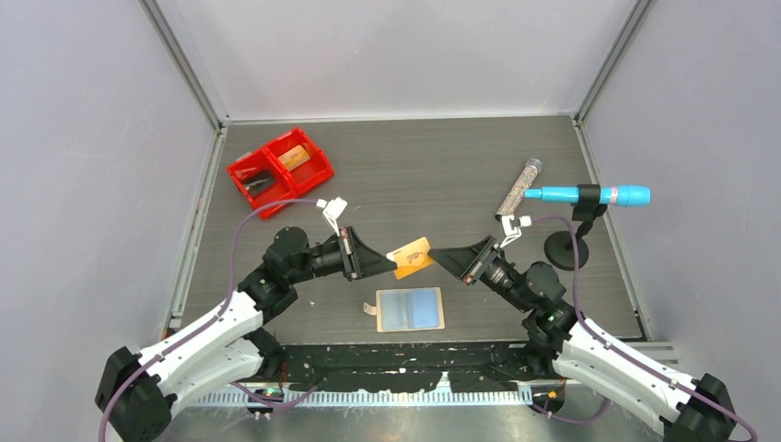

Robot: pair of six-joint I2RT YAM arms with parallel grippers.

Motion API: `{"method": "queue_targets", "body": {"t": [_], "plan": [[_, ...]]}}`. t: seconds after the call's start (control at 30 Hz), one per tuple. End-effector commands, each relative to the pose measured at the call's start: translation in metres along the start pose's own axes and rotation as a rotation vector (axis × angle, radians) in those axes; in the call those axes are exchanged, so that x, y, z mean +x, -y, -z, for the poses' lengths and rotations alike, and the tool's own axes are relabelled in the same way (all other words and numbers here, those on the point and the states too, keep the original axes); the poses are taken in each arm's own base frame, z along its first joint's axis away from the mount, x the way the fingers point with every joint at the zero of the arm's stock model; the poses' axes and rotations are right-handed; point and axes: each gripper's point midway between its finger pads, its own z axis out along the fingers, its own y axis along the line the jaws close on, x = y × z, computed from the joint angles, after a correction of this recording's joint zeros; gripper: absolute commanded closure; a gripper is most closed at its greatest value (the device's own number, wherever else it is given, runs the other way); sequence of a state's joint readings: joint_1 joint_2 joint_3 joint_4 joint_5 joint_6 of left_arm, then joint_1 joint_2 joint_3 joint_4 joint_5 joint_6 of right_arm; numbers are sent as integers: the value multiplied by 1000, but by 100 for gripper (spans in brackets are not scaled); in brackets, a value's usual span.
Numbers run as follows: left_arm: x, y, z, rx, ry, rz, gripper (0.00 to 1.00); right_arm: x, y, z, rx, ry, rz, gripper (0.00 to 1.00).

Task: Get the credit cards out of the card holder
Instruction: Place the credit card in the storage box.

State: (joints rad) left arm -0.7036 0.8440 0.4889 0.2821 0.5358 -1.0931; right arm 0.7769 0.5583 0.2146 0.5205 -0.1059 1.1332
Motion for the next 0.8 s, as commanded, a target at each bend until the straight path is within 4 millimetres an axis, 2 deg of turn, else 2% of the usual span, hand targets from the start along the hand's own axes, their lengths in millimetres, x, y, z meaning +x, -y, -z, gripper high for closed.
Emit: {"method": "queue_targets", "body": {"t": [0.0,0.13,0.23,0.27,0.33,0.43,0.63,0.7,0.77], "plan": [[-27,5,7,-57,83,-70,100,-7,-5,6,-2,33,30,59],[-54,-7,23,-142,134,-101,100,-7,-4,12,25,19,89,27],[-81,-27,43,-254,195,-100,100,-7,-7,14,39,0,114,12],[-89,-32,49,-281,213,-97,100,-5,-6,14,39,-13,122,1],[-108,-46,64,-372,247,-81,100,-2,-8,15,30,-31,126,4],[-133,-79,93,-565,253,-14,100,2,-10,15,17,-55,130,5],[-207,-114,145,-793,329,23,100,8,-11,16,13,-98,163,5],[-224,-127,157,-871,321,36,100,8,-10,16,21,-102,174,5],[-241,-137,158,-884,285,64,100,9,-8,16,36,-111,180,5]]}}
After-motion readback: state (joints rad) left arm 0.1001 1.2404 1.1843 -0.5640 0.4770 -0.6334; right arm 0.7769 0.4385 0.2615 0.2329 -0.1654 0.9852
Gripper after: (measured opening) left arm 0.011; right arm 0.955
